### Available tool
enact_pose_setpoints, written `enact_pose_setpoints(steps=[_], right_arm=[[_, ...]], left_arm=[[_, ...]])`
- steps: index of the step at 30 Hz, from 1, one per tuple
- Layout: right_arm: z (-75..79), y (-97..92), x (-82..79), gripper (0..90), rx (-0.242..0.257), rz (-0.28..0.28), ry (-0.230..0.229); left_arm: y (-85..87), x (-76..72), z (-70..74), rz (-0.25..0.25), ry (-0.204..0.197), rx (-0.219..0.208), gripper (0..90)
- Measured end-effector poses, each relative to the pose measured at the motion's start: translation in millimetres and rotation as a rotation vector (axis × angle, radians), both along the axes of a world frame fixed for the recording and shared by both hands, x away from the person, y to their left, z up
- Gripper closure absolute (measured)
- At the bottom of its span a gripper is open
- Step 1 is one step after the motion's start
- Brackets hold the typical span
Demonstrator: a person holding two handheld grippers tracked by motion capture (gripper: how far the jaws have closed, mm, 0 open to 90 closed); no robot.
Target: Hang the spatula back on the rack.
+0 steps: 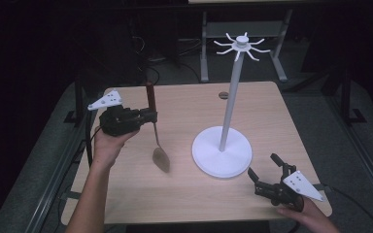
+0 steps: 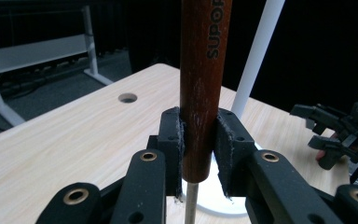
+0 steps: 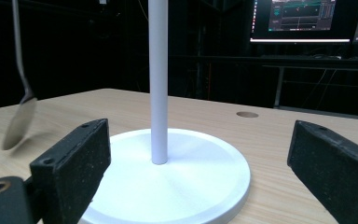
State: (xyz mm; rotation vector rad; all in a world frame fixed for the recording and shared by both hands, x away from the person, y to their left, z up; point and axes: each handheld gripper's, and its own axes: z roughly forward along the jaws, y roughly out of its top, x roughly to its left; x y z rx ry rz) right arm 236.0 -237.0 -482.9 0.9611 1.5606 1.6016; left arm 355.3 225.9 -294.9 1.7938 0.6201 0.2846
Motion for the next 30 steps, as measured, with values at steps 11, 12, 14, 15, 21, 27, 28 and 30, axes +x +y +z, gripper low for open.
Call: enact_pose_setpoints(steps=[11, 12, 14, 15, 21, 27, 28, 30], right_arm=[[0.0, -0.1, 0.0, 5.5, -0.003, 0.001, -0.001], [-0.1, -0.1, 0.0, 5.5, -0.003, 0.000, -0.002], [-0.1, -0.1, 0.0, 5.5, -0.002, 0.001, -0.002], [0.0, 0.0, 0.0, 5.5, -0.003, 0.001, -0.001], [0.0, 0.1, -0.1, 5.5, -0.003, 0.000, -0.002], [-0.1, 0.1, -0.1, 5.5, -0.003, 0.001, -0.003], [-0.1, 0.1, -0.1, 5.5, -0.003, 0.001, -0.002], [-0.1, 0.1, -0.1, 5.5, -0.003, 0.001, -0.003]], left_arm=[[-32.5, 5.1, 22.9, -0.074, -0.044, 0.011, 73.2], [-35.6, 5.3, 25.2, -0.081, -0.049, 0.012, 73.2], [-41.2, 6.0, 29.7, -0.095, -0.056, 0.010, 73.2], [-43.8, 6.3, 31.9, -0.102, -0.059, 0.010, 73.2], [-58.1, 7.7, 45.6, -0.140, -0.084, 0.022, 73.2], [-71.2, 9.3, 59.9, -0.169, -0.098, 0.026, 73.2], [-73.4, 9.7, 62.5, -0.173, -0.098, 0.026, 73.2], [-77.5, 10.8, 67.7, -0.182, -0.106, 0.031, 73.2]])
